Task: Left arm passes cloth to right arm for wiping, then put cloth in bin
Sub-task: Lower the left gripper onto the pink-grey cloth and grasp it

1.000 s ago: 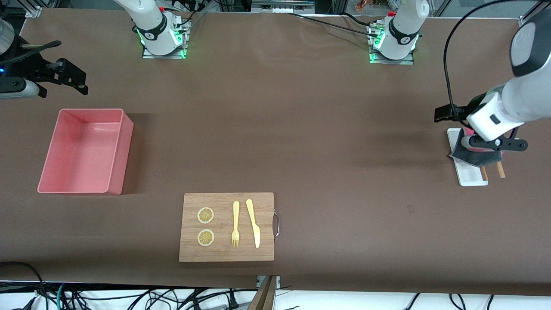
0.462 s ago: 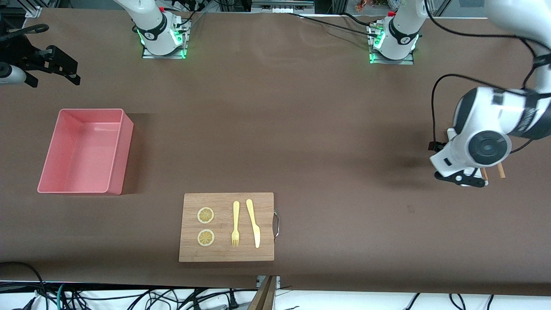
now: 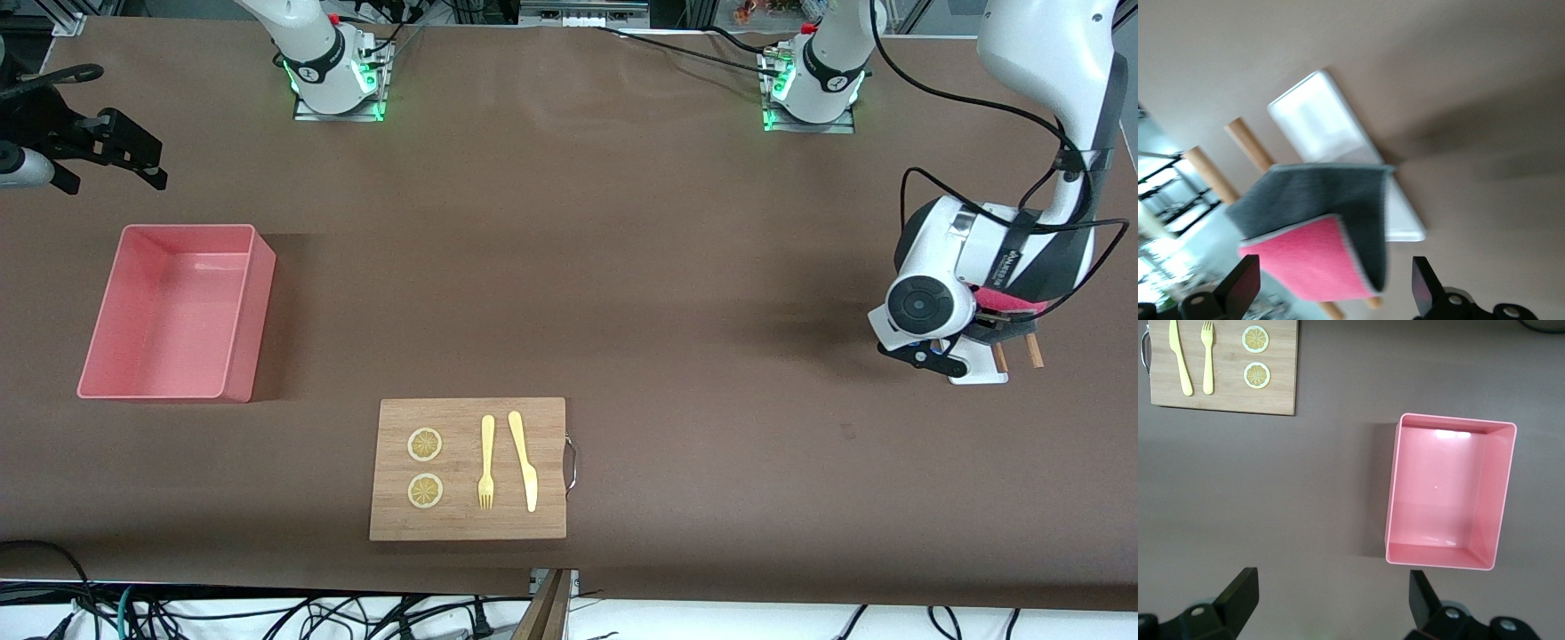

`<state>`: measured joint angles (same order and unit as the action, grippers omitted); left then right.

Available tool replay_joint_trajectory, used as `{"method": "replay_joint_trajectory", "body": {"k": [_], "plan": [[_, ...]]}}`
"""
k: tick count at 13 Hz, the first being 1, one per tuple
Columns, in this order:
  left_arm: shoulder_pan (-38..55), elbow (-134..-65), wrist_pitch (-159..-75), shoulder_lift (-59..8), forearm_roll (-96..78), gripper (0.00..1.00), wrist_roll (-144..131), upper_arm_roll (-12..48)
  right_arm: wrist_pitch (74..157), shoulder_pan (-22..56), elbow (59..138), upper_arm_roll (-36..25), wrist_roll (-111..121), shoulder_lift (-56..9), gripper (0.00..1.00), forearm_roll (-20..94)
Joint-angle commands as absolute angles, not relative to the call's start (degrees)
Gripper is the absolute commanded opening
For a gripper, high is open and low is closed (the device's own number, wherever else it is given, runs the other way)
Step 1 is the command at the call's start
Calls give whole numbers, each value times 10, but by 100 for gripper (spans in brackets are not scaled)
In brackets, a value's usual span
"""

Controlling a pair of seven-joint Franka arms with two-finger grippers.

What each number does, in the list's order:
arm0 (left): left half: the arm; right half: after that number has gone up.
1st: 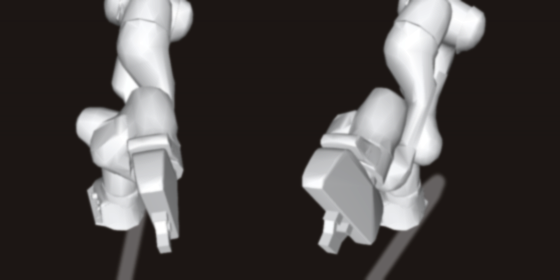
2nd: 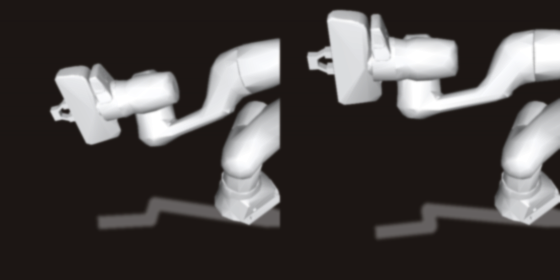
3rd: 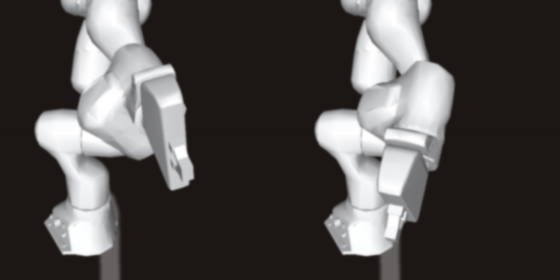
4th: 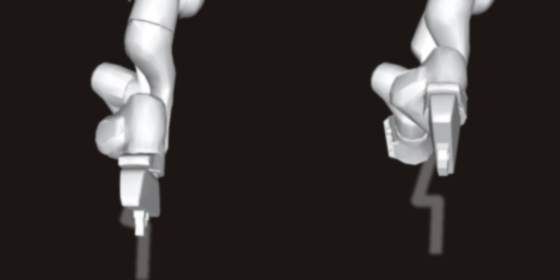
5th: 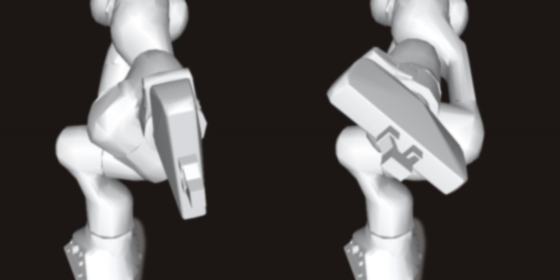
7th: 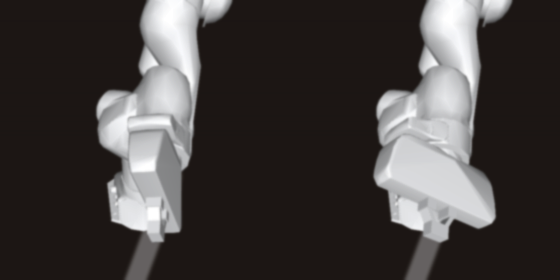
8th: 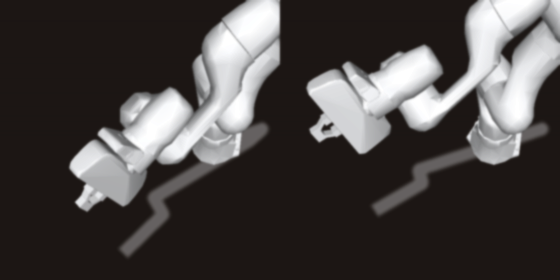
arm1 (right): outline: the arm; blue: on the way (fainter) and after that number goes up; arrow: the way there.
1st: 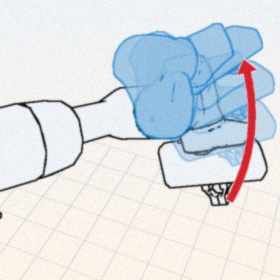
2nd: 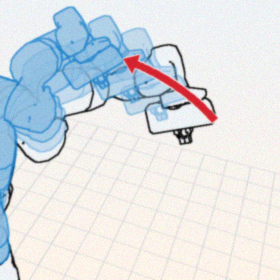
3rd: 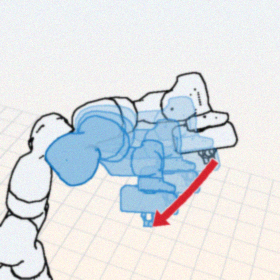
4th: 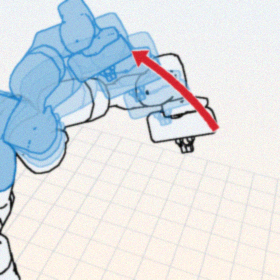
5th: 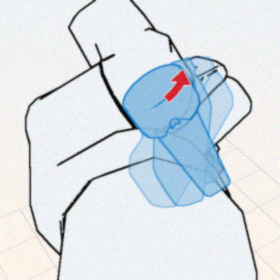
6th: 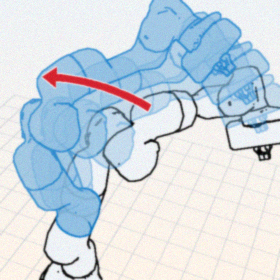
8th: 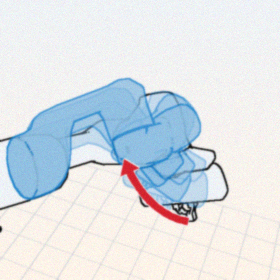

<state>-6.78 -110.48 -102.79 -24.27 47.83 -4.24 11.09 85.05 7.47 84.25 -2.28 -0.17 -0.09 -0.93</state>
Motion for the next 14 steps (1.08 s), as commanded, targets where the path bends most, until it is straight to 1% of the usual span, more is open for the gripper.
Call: {"method": "replay_joint_trajectory", "body": {"k": [1,5,7,9,10,12,13,14], "plan": [[-81,-1175,-1078,-221,530,100,-109,112,849,76,829,-21,-3,-11,100,-7],[-105,-1193,-1085,-216,560,100,-126,112,849,74,829,-21,1,-11,100,-6],[-105,-1192,-1087,-228,573,88,-144,110,849,74,829,-21,2,-11,100,-6],[-105,-1201,-1084,-251,651,88,-208,110,849,74,829,-21,2,-11,100,-6],[-106,-1204,-1083,-254,660,85,-224,110,850,72,829,-21,2,-11,100,-6],[-107,-1204,-1079,-252,660,73,-225,110,850,73,829,-21,3,-11,100,-6],[-107,-1204,-1079,-251,660,64,-224,110,850,75,829,-21,3,-11,100,-6],[-108,-1202,-1080,-251,660,49,-223,110,850,75,829,-20,3,-11,100,-6]]}}
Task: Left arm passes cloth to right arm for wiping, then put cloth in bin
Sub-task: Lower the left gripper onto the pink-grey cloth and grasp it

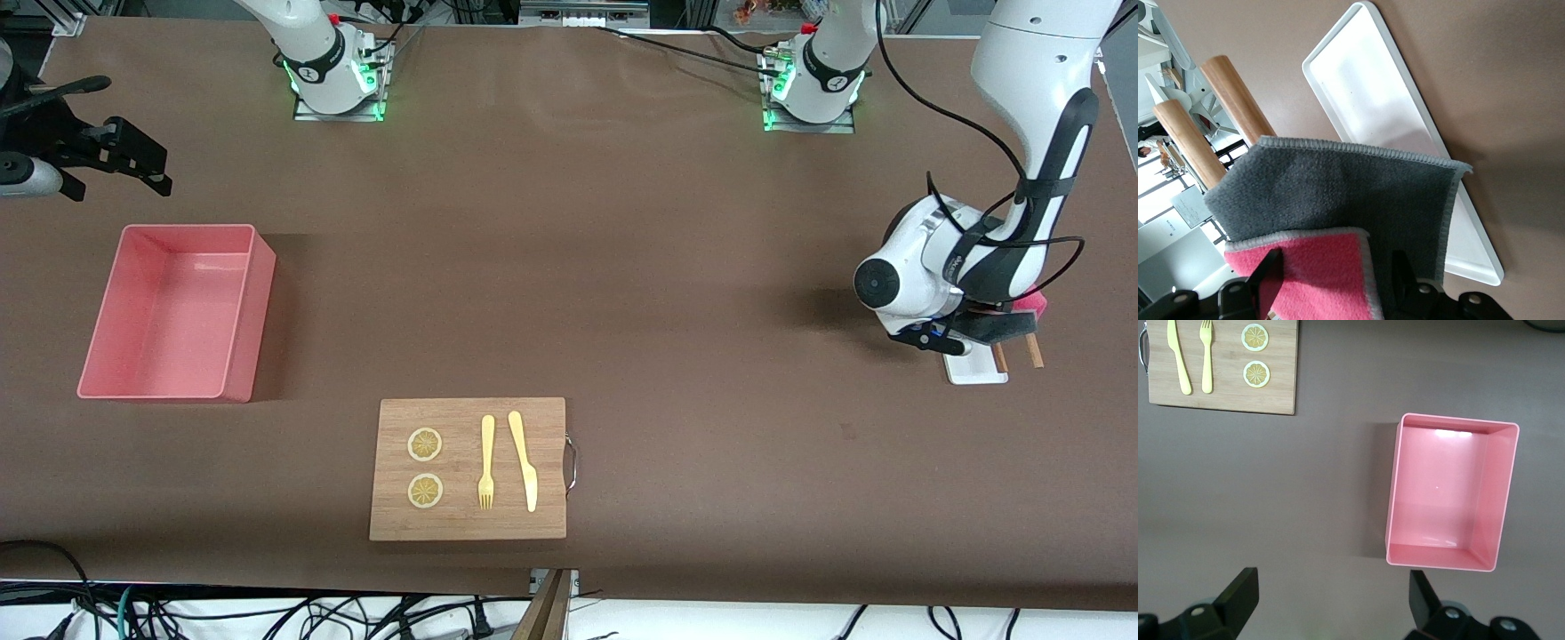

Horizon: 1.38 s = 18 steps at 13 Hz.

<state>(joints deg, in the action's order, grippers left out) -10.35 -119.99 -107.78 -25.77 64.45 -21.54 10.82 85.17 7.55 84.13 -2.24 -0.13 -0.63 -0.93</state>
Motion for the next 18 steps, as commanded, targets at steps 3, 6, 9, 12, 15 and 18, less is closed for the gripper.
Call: {"method": "replay_joint_trajectory", "body": {"k": [3,6,9,12,15,18], "plan": [[-115,-1197,-1083,-251,659,25,-221,112,851,75,828,-21,4,-19,100,-9],[-114,-1187,-1083,-250,646,6,-218,113,850,75,828,-23,11,-20,100,-16],[-114,-1148,-1081,-243,560,1,-167,114,853,69,826,-24,10,-34,100,-8],[-121,-1130,-1080,-243,510,0,-120,113,853,71,821,-26,5,-32,100,-8],[-117,-1117,-1068,-207,442,0,-120,144,826,71,800,-24,9,-19,100,-8],[-111,-986,-919,-209,295,0,-113,218,793,71,784,-27,11,-4,100,-7]]}}
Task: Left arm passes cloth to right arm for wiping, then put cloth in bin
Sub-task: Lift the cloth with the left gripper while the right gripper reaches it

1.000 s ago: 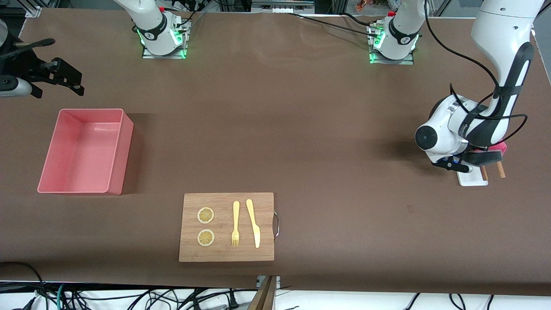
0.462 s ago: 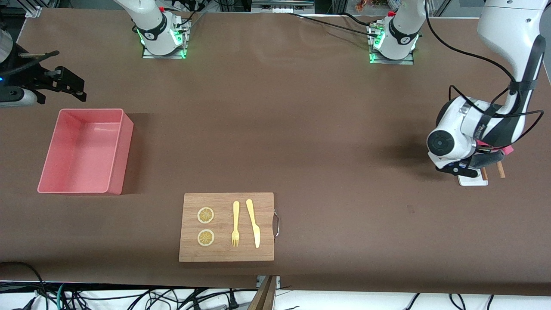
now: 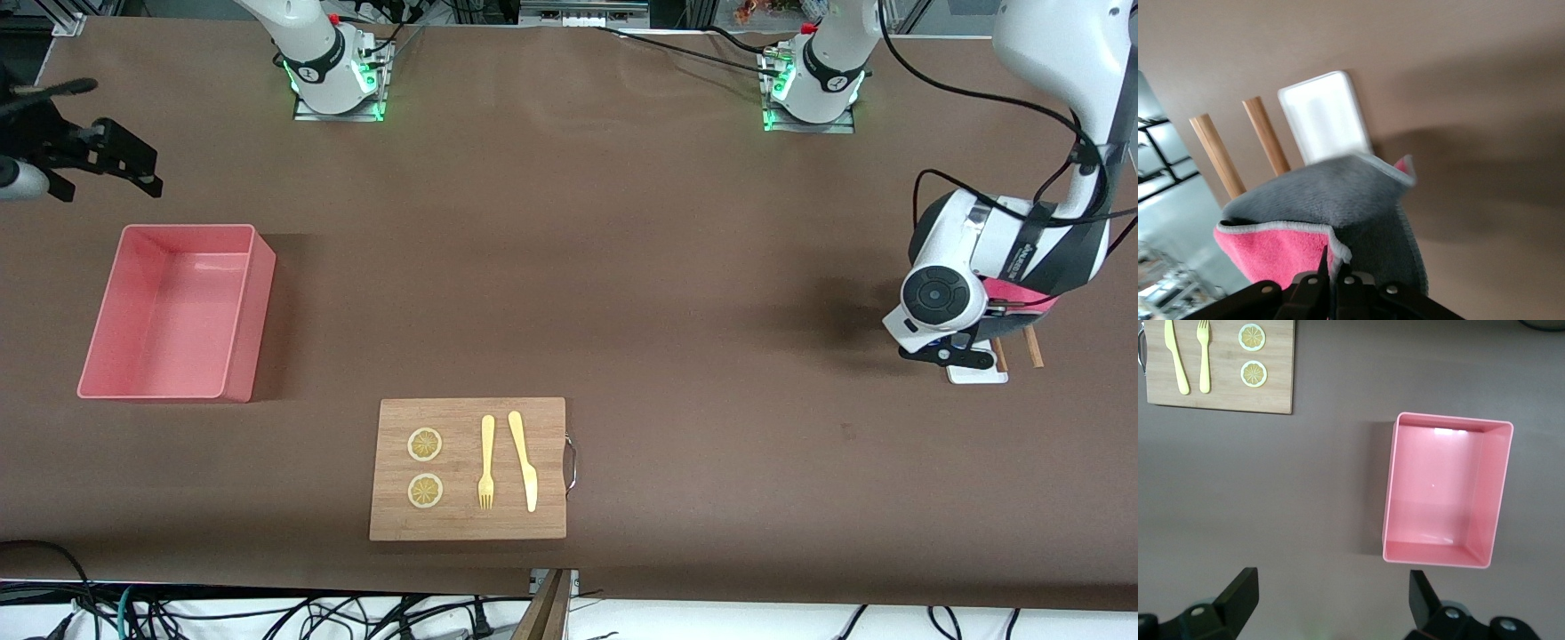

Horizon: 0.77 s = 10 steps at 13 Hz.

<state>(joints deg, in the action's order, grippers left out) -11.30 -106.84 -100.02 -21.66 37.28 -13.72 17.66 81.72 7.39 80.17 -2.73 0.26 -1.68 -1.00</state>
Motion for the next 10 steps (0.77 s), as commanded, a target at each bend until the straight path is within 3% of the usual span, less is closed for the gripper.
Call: {"method": "replay_joint_trajectory", "body": {"k": [1,6,10], "plan": [[-109,-941,-890,-211,243,0,-114,230,788,71,783,-19,14,-4,100,-11],[-80,-811,-860,-211,-15,0,-133,235,738,94,784,34,17,2,100,-12],[-55,-758,-874,-214,-221,0,-249,235,763,97,802,43,285,-45,100,86]]}}
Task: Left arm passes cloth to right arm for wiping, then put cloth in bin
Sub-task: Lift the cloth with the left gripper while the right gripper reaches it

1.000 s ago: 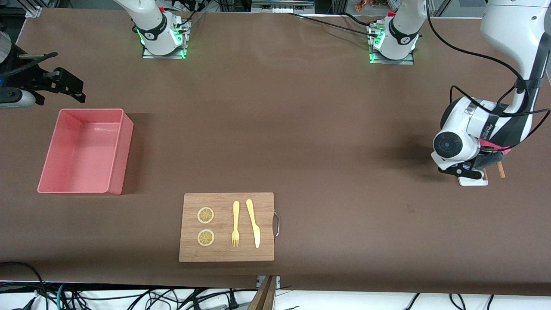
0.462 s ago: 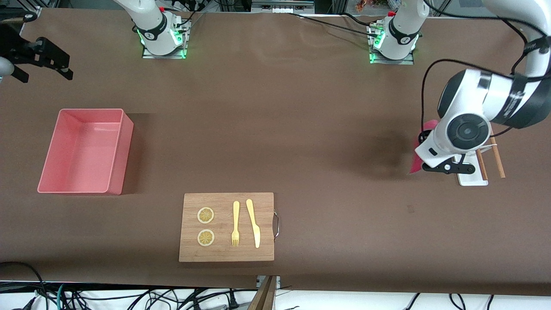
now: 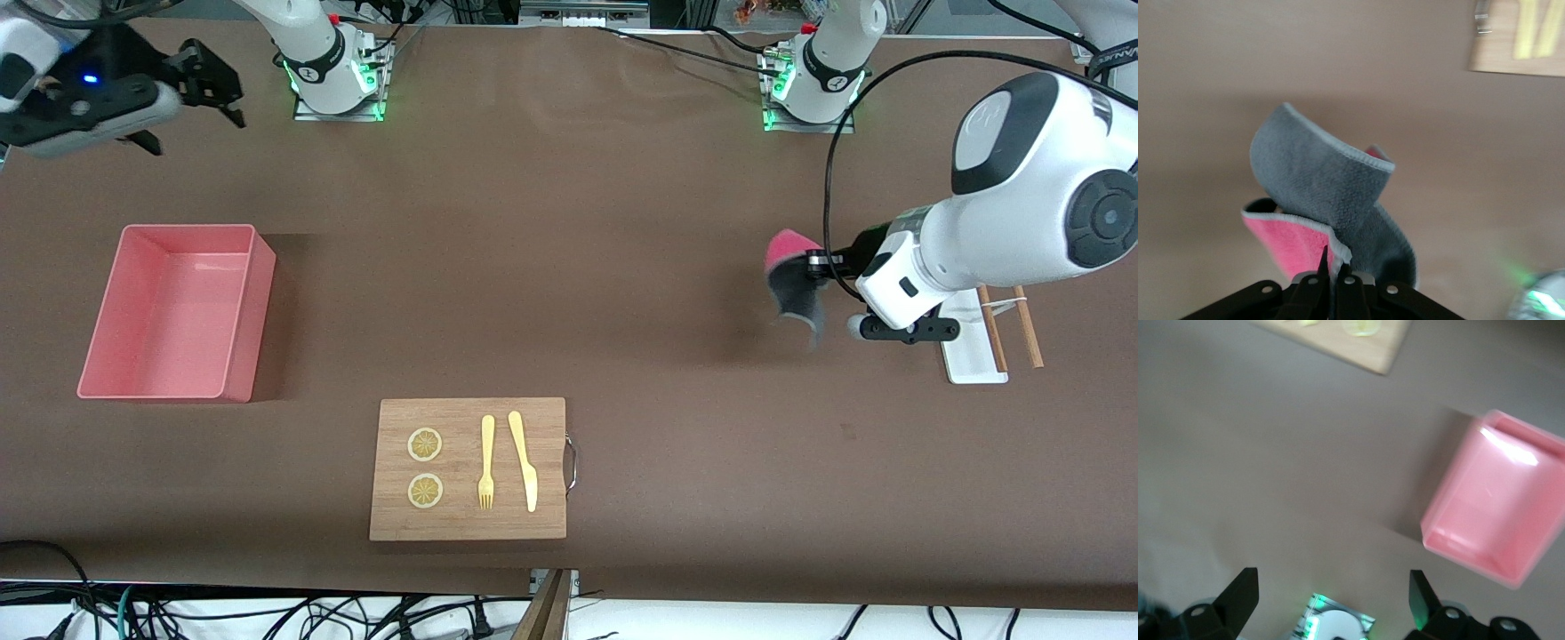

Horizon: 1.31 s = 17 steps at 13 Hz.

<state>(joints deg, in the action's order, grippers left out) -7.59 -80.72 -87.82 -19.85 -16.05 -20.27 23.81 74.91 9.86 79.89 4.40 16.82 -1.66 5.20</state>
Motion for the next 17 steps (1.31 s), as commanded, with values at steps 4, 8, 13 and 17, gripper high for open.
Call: {"method": "replay_joint_trajectory", "body": {"k": [4,8,13,17], "plan": [[10,-736,-983,-215,-328,0,-347,234,816,114,832,43,397,-106,100,253],[77,-737,-1119,-221,-377,0,-403,235,941,175,828,43,485,-170,100,352],[141,-744,-1270,-226,-399,0,-530,233,1055,228,828,44,474,-187,100,410],[149,-744,-1302,-227,-396,0,-573,232,1099,249,827,44,465,-196,100,411]]}}
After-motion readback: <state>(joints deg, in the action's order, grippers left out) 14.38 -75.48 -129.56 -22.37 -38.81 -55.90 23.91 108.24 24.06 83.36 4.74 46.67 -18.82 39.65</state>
